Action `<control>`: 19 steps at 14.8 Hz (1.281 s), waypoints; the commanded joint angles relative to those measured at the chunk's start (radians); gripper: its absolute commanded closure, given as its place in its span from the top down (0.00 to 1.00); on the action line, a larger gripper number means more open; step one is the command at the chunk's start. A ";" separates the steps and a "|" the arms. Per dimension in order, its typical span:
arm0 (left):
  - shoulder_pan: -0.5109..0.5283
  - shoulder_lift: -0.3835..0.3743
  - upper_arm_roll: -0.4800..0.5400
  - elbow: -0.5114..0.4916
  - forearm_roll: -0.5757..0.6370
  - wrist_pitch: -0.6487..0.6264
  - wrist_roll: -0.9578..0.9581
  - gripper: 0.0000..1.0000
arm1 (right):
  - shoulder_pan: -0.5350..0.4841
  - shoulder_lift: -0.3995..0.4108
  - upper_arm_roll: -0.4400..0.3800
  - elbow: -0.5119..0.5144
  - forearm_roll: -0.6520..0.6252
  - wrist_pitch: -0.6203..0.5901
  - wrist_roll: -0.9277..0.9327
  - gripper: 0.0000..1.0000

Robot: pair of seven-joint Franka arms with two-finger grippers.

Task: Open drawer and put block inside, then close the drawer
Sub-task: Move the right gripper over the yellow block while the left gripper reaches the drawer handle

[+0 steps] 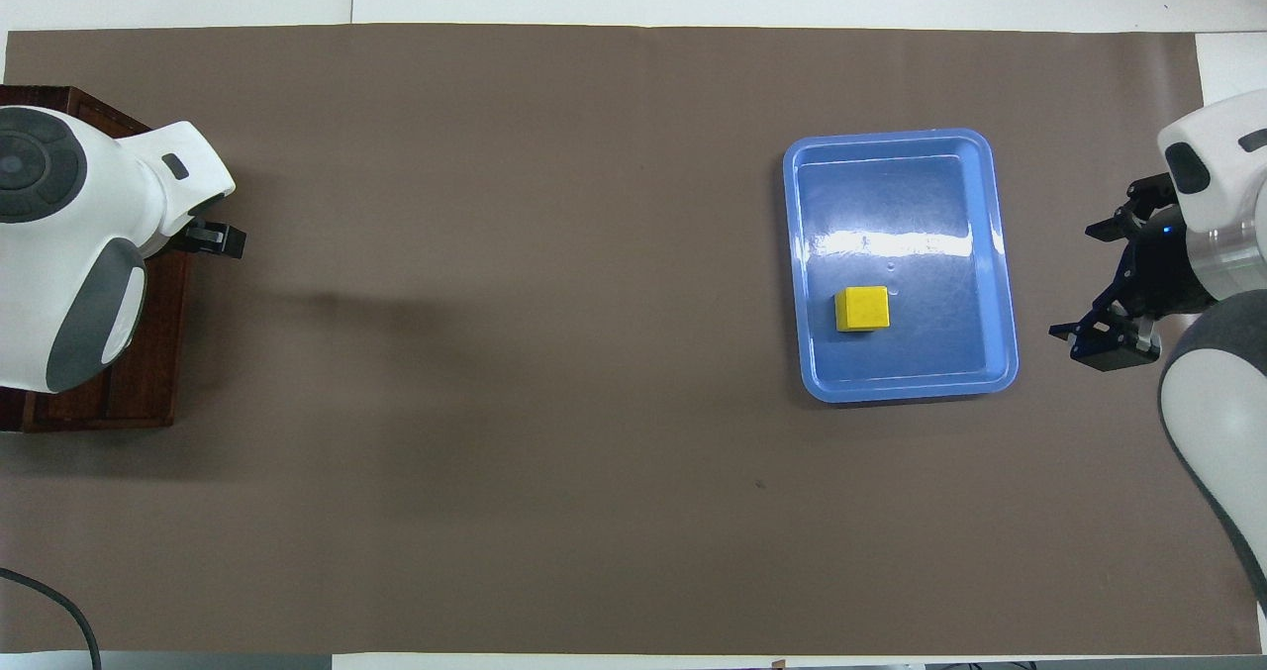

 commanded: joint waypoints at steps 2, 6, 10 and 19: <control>0.042 -0.027 -0.005 -0.081 0.025 0.083 -0.104 1.00 | -0.014 -0.026 0.002 -0.110 0.079 0.084 -0.188 1.00; 0.055 -0.033 -0.006 -0.157 0.027 0.175 -0.167 1.00 | -0.019 0.077 0.002 -0.115 0.185 0.102 -0.342 1.00; 0.045 -0.030 -0.008 -0.161 0.025 0.193 -0.211 1.00 | -0.008 0.143 0.003 -0.170 0.202 0.238 -0.480 1.00; -0.147 -0.017 -0.016 -0.140 -0.117 0.219 -0.489 1.00 | 0.028 0.200 0.003 -0.288 0.385 0.429 -0.661 1.00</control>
